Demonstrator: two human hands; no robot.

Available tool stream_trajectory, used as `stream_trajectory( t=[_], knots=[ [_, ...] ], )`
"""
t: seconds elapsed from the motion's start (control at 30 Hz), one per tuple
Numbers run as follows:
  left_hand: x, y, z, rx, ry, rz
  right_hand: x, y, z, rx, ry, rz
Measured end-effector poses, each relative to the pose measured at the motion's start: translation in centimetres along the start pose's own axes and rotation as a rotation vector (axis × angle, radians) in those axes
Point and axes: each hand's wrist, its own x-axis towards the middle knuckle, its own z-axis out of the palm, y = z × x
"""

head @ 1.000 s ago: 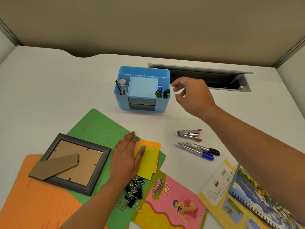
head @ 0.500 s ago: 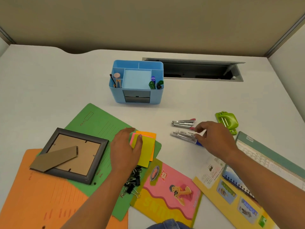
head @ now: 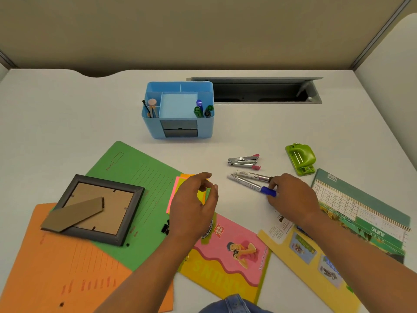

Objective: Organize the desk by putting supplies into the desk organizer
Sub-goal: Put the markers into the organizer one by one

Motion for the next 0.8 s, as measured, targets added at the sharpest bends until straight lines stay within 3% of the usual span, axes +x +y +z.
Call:
stream_trajectory(
  t=[0.23, 0.37, 0.57, 0.8],
  knots=[
    [0.3, 1.7, 0.0, 0.032, -0.081, 0.072, -0.8, -0.8, -0.6, 0.042, -0.006, 0.004],
    [1.0, 2.4, -0.1, 0.092, -0.141, 0.202, -2.0, -2.2, -2.4, 0.273, 0.062, 0.008],
    [3.0, 4.6, -0.3, 0.36, -0.418, 0.476, -3.9, -5.1, -5.5, 0.606, 0.076, 0.021],
    [4.4, 5.9, -0.3, 0.454, -0.313, 0.706, -4.0, -6.7, -7.7, 0.738, 0.087, -0.062]
  ],
)
